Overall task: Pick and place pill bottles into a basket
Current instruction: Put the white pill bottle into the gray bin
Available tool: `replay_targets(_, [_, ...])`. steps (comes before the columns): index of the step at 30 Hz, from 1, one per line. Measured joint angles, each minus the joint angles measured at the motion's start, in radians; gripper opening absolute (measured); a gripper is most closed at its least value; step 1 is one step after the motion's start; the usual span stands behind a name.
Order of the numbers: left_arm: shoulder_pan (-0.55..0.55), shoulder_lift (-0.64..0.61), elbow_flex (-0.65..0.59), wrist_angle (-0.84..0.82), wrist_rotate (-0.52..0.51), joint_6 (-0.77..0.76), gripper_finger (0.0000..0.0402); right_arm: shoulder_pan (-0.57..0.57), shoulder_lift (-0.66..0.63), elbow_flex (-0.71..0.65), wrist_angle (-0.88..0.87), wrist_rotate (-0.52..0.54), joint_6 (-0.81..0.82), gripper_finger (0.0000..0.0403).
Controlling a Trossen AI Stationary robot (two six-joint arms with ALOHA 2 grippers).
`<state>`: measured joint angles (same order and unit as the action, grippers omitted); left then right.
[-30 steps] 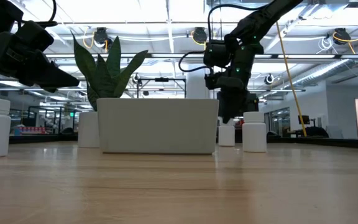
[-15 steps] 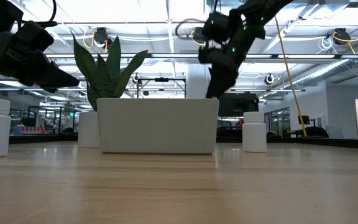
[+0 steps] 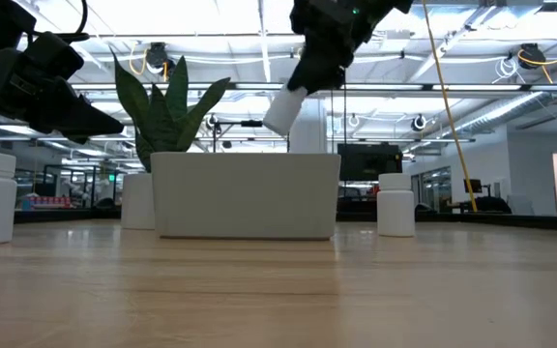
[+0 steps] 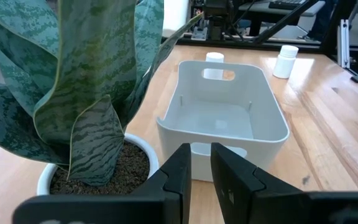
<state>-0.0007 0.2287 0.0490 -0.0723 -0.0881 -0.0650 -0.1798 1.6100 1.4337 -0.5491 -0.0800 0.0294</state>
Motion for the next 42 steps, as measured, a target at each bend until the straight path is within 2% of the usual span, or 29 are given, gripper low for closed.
replay_targets(7, [0.000, 0.000, 0.000, 0.001, 0.000, 0.000, 0.0065, 0.035, 0.076, 0.011, -0.003, 0.000, 0.012, 0.0144])
replay_targets(17, [0.000, 0.000, 0.000, 0.023, 0.000, 0.004, 0.0065, 0.083, 0.284, 0.240, -0.087, -0.054, -0.074, 0.0144])
replay_targets(23, [0.000, 0.000, 0.000, 0.022, 0.000, 0.004, 0.0065, 0.110, 0.359, 0.320, -0.088, -0.061, -0.097, 0.0144])
replay_targets(28, [0.000, 0.000, 0.000, 0.022, 0.000, 0.000, 0.0065, 0.111, 0.430, 0.374, -0.090, -0.134, -0.098, 0.0144])
replay_targets(34, [0.000, 0.000, 0.000, 0.021, 0.000, 0.003, 0.0065, 0.110, 0.474, 0.391, -0.103, -0.134, -0.115, 0.0144])
replay_targets(42, [0.000, 0.000, 0.000, 0.015, 0.000, 0.006, 0.0065, 0.109, 0.500, 0.391, -0.212, -0.159, -0.114, 0.0144])
